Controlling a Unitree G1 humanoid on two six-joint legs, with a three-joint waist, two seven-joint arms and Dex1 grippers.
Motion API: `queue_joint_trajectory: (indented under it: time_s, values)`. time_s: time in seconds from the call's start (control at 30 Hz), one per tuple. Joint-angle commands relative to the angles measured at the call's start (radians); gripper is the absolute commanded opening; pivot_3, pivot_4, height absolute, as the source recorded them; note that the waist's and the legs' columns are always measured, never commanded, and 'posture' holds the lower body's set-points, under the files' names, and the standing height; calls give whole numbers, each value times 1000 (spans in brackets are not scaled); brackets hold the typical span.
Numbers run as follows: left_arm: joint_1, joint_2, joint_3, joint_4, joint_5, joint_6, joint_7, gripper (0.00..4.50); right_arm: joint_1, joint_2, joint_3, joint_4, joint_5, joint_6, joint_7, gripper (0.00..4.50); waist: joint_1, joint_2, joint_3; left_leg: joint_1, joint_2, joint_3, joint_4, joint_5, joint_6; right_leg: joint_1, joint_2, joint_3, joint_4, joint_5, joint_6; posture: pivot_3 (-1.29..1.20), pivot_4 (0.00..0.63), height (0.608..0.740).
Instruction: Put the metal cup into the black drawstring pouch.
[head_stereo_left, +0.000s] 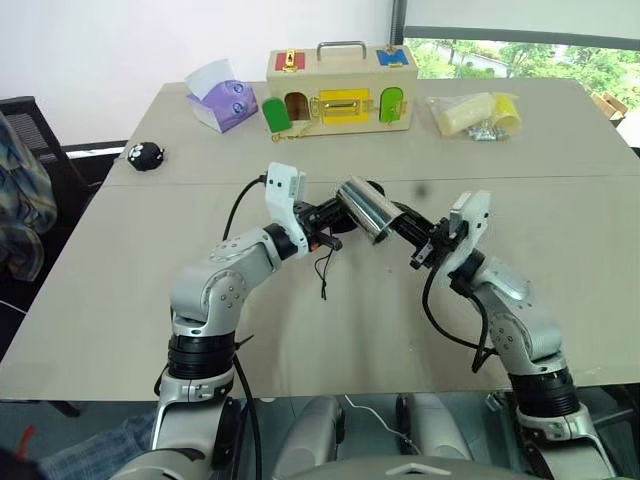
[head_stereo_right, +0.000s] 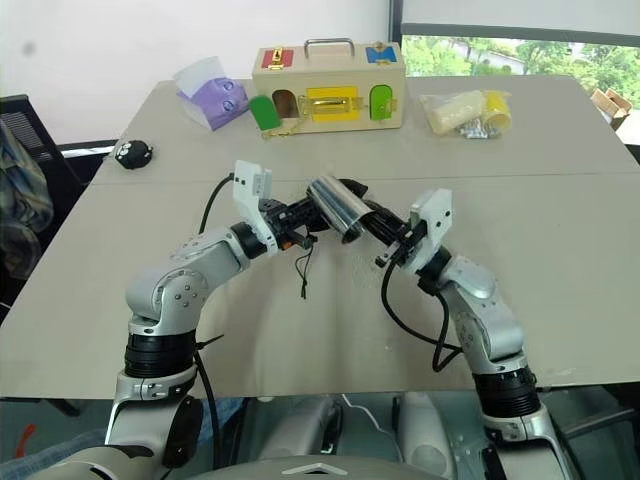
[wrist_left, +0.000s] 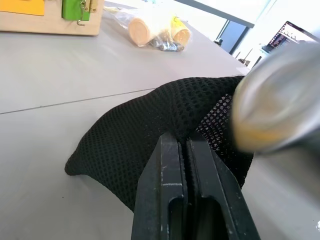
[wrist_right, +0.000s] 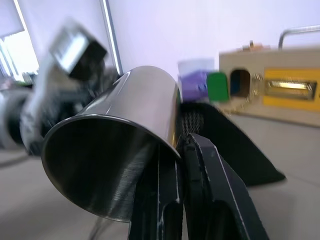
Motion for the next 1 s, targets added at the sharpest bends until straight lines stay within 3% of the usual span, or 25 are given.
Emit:
queue_joint_trajectory:
  time_s: [0.03, 0.23, 0.4, 0.63, 0.83, 0.93, 1.0]
  values:
    - [-6, 0, 13, -23, -7, -22, -2, 0, 0, -7, 11, 7, -51, -35, -5, 55, 0, 0, 0, 0, 0, 0, 0, 0, 0, 0, 0, 0, 0, 0, 0, 0, 150, 710]
    - [-4, 0, 14, -25, -8, -21, -2, 0, -33, -39, 42, 54, -180, -78, -21, 55, -1, 0, 0, 0, 0, 0, 0, 0, 0, 0, 0, 0, 0, 0, 0, 0, 150, 710]
    - [-8, -8, 2, -30, -3, -24, -1, 0, -81, -42, 78, 42, -276, 8, -87, 55, -1, 0, 0, 0, 0, 0, 0, 0, 0, 0, 0, 0, 0, 0, 0, 0, 150, 710]
    - [4, -16, -8, -49, -5, -20, 4, 0, -136, 203, -69, -37, -105, 336, -323, 55, 0, 0, 0, 0, 0, 0, 0, 0, 0, -1, -1, 0, 0, 0, 0, 0, 150, 710]
    - [6, -19, -12, -58, -11, -12, 9, 0, -204, 377, -232, -38, 93, 499, -476, 55, -1, 0, 0, -1, 0, -1, 0, 0, 0, -1, -1, 0, 0, 0, 0, 0, 150, 710]
    - [0, -21, -14, -58, -14, -9, 10, 0, -232, 395, -275, -14, 127, 544, -518, 55, -2, 0, 0, -1, 0, -1, -1, 0, 0, -1, -1, 0, 0, 0, 0, 0, 150, 710]
    - [-7, -23, -14, -55, -16, -8, 11, 0, -247, 345, -226, 18, 54, 513, -519, 55, -2, 1, 0, -1, 0, -1, -1, 0, 0, -1, -1, 0, 0, 0, 0, 0, 150, 710]
